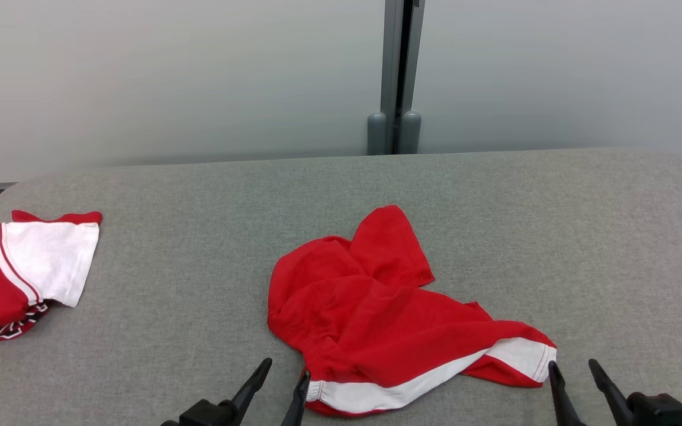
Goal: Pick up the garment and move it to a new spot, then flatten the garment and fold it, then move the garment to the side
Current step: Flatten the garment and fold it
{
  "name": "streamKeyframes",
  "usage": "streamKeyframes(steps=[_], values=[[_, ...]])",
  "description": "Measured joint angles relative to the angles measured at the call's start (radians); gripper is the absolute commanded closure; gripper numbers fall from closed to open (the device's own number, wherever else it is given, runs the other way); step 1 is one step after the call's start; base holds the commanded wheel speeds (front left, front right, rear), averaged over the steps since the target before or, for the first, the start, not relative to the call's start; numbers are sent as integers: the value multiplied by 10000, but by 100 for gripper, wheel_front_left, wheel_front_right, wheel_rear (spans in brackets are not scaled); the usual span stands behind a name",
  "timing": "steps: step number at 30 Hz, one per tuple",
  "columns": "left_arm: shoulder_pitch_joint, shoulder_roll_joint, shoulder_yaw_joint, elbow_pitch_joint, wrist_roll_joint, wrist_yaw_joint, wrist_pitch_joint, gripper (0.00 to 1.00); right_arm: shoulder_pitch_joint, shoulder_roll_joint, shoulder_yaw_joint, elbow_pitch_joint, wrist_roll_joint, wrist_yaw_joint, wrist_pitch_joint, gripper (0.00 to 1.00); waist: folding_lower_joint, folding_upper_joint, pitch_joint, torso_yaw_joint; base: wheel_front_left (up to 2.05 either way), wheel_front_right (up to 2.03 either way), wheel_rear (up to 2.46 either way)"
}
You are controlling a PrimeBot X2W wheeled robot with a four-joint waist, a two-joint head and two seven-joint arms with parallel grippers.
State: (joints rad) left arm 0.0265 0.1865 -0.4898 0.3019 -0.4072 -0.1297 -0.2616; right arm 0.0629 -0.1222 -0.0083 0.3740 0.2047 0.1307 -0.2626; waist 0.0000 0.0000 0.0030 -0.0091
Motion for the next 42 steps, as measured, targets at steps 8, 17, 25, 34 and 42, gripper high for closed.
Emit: streamKeyframes(steps=[8, 17, 25, 34, 42], values=[[-760, 740, -2052, 928, -1204, 0, 2, 0, -407, -157, 617, 961, 213, 0, 2, 0, 0, 0, 173, -96, 0, 0, 0], [-1736, 953, -3367, 1565, -1979, 0, 2, 0, -1304, -351, 1258, 2222, 907, 0, 0, 0, 0, 0, 555, -187, 0, 0, 0], [-2363, 1083, -4305, 1728, -2462, 0, 0, 0, -1996, -554, 2096, 2859, 1565, 0, 2, 0, 0, 0, 790, -170, 0, 0, 0], [-2613, 1189, -4801, 1730, -2715, 0, 0, 100, -2252, -690, 2698, 2686, 2021, 0, 2, 100, 1, 0, 850, -168, 0, 0, 0], [-2604, 1536, -4592, 725, -2815, 0, 0, 100, -1920, -1012, 2754, 1607, 2197, 0, 2, 100, 0, 0, 668, -156, 0, 0, 0]])
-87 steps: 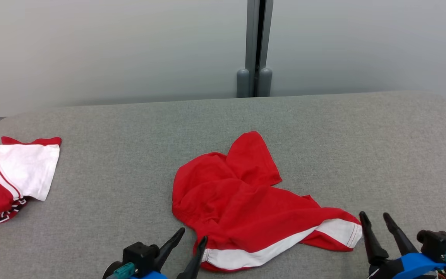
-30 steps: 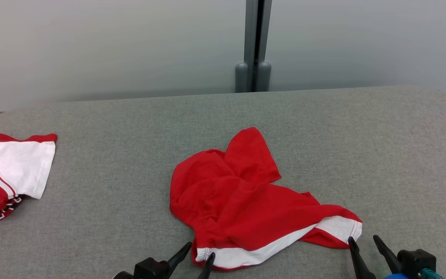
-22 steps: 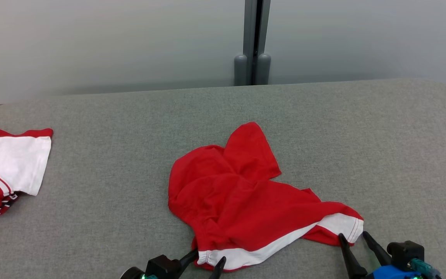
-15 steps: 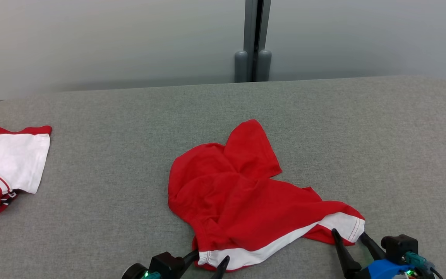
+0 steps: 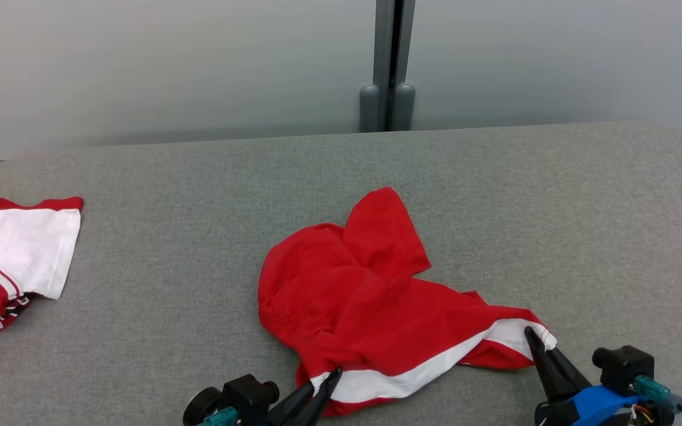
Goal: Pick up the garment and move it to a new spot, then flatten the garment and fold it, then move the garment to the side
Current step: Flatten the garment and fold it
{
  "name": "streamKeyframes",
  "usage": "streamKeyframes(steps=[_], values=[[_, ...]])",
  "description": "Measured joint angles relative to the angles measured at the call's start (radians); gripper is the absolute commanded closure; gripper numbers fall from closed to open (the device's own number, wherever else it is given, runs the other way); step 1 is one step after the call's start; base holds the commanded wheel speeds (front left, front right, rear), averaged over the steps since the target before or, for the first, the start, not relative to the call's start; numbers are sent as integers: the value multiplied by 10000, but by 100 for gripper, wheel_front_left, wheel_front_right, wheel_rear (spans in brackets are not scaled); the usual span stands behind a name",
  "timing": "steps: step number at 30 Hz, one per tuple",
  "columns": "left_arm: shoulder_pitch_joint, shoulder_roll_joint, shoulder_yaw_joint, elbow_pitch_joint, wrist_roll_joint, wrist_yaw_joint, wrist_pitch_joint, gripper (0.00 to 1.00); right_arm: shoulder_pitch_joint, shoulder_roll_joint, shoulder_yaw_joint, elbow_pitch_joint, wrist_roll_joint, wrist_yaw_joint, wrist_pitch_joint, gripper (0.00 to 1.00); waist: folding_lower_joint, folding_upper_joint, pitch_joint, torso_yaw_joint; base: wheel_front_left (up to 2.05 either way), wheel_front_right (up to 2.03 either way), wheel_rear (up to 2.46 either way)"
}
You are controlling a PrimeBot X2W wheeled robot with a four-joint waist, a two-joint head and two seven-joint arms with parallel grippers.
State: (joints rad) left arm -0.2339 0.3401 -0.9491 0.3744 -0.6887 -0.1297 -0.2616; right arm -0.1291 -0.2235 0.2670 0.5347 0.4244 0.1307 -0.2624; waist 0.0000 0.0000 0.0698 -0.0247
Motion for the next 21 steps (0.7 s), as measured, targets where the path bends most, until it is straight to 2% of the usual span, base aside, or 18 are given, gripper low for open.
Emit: streamKeyframes(steps=[7, 13, 16, 21], values=[[-53, 531, 192, -1377, -412, 0, 2, 100, 0, -516, -123, -1327, 355, 0, 0, 100, 0, 0, -244, -62, 0, 0, 0], [-945, 878, 1047, -2376, -1135, 0, 6, 100, -975, -989, 205, -1935, 999, 0, 0, 100, -1, 0, -157, -132, 0, 0, 0], [-1976, 1037, 1356, -2541, -1379, 0, 127, 100, -1960, -1212, 366, -1944, 1312, 0, 0, 100, -1, 0, 117, -164, 0, 0, 0], [-4231, 1231, 1570, -2414, -1873, 0, 709, 100, -4705, -1283, 617, -1354, 1894, 0, 215, 100, 0, 0, 988, -445, 0, 0, 0]])
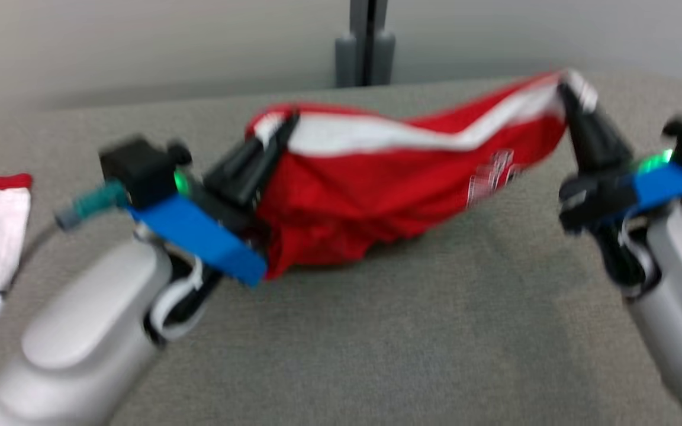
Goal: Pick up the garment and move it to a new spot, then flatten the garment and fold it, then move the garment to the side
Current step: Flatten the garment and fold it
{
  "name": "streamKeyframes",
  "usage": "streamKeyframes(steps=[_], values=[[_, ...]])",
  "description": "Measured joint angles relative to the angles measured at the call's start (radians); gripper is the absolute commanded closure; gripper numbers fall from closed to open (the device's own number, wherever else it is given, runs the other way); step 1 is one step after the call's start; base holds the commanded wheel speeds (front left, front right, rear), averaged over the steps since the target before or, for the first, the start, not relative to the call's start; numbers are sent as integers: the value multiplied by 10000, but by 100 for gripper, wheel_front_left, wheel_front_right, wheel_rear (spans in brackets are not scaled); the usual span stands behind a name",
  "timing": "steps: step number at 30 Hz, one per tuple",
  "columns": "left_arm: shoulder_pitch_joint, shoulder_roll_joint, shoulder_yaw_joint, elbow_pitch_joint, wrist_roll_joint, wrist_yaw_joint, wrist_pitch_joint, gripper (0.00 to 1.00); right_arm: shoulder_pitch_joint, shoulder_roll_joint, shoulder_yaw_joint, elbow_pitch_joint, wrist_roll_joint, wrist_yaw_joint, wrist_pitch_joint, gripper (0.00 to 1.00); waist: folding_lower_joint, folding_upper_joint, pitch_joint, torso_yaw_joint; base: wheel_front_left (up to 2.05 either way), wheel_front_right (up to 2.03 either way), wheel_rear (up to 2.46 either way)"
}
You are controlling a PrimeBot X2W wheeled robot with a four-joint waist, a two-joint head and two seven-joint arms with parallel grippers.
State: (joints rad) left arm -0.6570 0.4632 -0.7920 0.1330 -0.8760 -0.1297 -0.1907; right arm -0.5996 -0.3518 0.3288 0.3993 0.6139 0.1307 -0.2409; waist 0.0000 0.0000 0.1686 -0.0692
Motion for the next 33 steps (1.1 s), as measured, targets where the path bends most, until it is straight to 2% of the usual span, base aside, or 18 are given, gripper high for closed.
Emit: streamKeyframes(steps=[5, 10, 14, 17, 20, 23, 28, 33], values=[[-2890, -38, 288, 846, -677, 0, 502, 100, -3388, 362, -44, 1453, 596, 0, 391, 100, 2, 0, 1061, -287, 0, 0, 0], [-5588, -581, 230, 2197, -1356, 0, 602, 100, -6246, 652, -326, 3074, 844, 0, 330, 100, 3, 0, 1921, -361, 0, 0, 0], [-7057, -888, -54, 2966, -1647, 0, 132, 100, -7674, 784, -222, 3925, 639, 0, 31, 100, 3, 0, 2366, -411, 0, 0, 0], [-7608, -1024, -270, 3154, -1962, 0, -286, 100, -8104, 880, -163, 4067, 725, 0, -140, 100, 3, 0, 2482, -435, 0, 0, 0], [-7586, -913, -803, 3164, -2151, 0, -460, 100, -7970, 932, 424, 3933, 767, 0, -190, 100, 2, 0, 2461, -463, 0, 0, 0], [-7083, -631, -1131, 3080, -2320, 0, -619, 100, -7151, 909, 949, 3476, 869, 0, -205, 100, 1, 0, 2396, -452, 0, 0, 0], [-4948, -88, -1363, 2683, -2197, 0, -698, 100, -4919, 546, 1576, 2272, 961, 0, -211, 100, 0, 0, 2164, -396, 0, 0, 0], [-2056, -38, -732, 1808, -1494, 0, -708, 100, -2212, 203, 1958, 1607, 978, 0, -213, 100, 0, 0, 1658, -161, 0, 0, 0]])
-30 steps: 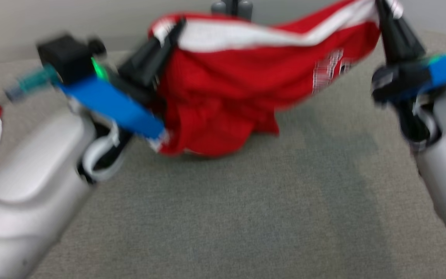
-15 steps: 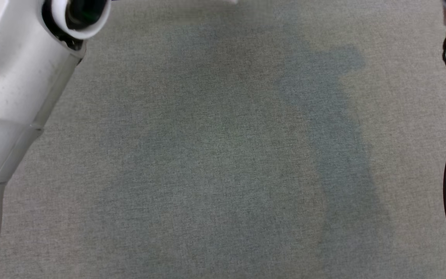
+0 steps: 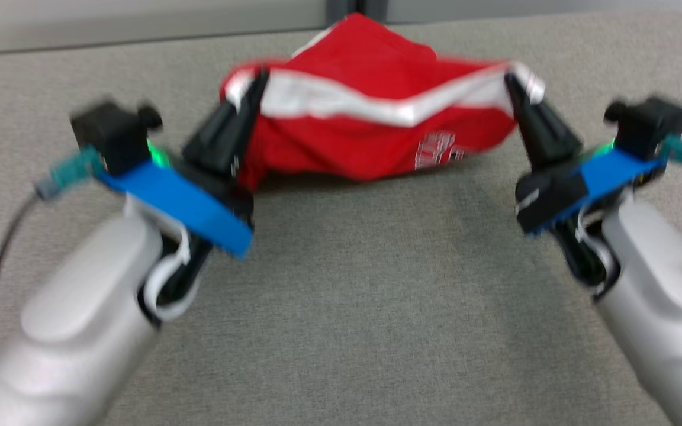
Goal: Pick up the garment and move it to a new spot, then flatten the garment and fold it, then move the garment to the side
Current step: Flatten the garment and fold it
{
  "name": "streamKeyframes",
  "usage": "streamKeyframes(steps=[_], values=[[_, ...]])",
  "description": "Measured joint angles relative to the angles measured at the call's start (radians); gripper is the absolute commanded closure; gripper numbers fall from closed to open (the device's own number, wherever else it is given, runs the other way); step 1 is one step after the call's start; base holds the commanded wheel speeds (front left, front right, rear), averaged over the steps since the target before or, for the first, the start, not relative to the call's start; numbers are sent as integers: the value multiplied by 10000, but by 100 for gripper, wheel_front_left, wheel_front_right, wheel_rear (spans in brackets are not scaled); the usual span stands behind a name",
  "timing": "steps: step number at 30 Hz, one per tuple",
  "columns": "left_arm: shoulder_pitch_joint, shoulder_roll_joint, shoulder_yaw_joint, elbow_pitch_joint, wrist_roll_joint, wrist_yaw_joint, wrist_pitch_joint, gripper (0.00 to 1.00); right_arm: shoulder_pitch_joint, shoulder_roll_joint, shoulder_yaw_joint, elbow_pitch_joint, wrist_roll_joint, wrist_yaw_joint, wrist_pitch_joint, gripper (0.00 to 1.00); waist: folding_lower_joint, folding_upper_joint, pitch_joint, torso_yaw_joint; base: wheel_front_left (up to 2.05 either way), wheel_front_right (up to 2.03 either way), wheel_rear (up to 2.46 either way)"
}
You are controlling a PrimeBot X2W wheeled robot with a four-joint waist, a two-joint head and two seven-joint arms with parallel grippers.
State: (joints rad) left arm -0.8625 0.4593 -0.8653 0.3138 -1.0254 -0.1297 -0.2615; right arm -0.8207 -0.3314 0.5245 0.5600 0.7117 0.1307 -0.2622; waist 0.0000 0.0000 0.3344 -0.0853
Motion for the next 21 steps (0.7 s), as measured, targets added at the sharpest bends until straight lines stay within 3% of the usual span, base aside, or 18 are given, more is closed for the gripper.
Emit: streamKeyframes(steps=[11, 21], values=[[4763, 73, -196, -999, 792, 0, -2, 100, 4551, -662, 161, -1749, 194, 0, 0, 100, -4, 0, -1448, 360, 0, 0, 0], [7129, 472, -25, -1538, 943, 0, -2, 100, 7510, -1011, -192, -2861, 462, 0, 0, 100, -3, 0, -2655, 486, 0, 0, 0]])
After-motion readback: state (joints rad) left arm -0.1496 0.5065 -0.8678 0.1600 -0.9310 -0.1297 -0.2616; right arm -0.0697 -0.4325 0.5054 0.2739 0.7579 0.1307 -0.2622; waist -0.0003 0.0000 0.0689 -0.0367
